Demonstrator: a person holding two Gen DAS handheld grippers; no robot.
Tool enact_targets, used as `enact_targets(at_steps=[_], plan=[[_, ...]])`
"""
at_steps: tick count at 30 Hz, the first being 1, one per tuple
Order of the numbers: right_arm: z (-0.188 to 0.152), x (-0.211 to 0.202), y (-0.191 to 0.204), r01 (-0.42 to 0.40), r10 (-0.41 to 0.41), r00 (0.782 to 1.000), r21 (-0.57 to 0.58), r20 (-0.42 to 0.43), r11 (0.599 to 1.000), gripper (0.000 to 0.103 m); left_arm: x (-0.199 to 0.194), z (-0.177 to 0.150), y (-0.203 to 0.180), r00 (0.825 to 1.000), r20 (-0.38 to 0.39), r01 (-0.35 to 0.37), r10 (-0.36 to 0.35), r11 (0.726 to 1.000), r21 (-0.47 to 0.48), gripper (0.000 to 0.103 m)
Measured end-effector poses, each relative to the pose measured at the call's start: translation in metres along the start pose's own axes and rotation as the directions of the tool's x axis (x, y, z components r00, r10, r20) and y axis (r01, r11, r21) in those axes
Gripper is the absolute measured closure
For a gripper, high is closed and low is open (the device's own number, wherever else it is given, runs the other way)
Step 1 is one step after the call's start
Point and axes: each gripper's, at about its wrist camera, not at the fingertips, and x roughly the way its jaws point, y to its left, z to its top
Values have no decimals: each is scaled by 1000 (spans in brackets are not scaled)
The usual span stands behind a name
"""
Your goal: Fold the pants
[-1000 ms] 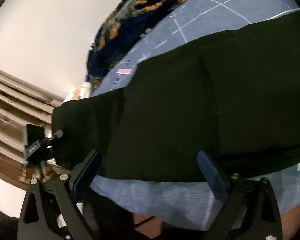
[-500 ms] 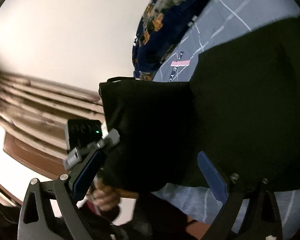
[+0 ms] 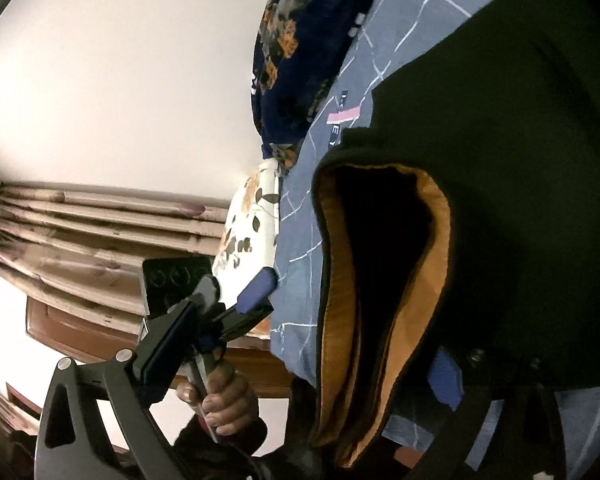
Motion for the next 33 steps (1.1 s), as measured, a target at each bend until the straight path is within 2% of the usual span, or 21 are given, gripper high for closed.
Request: enact_targets(at_steps=[2,5,7,8,9,13,18,20,22,25,33], plan=[[0,3,2,38,-38,999,-13,-8,999,2,-4,-2,3,1000,3,-23,23,1000,7,57],[-3,10,8,153,-155,988,-65,-19,986,5,-6,-11,10,998,-4,-70,70,997,18,57],[-6,17,9,232,-237,971,-100,-43,968,26,-3,-16,15,995,-22,-99,100,995,22,57],[-6,22,8,266,-273,960,-104,-62,959,54,0,-20,16,992,-35,-121,122,992,26,57],[-6,25,6,287,-295,953,-96,-73,953,76,1,-22,16,990,-42,-135,136,990,30,57],[0,16,16,276,-284,957,-121,-54,953,84,4,-27,10,981,-57,-183,188,980,71,56],[23,-21,43,244,-250,968,-167,-17,955,87,4,-21,-7,982,-37,-183,188,978,104,50],[34,-44,51,254,-256,967,-183,14,950,87,8,-17,-14,982,-34,-182,187,977,112,39],[48,-72,55,290,-285,957,-199,55,936,87,16,-14,-19,982,-33,-179,184,977,113,34],[65,-109,50,331,-317,943,-192,103,924,87,34,-10,-26,984,-54,-164,171,980,114,34],[84,-184,1,392,-374,911,-81,175,916,87,86,-11,-45,969,-141,-176,204,966,189,33]])
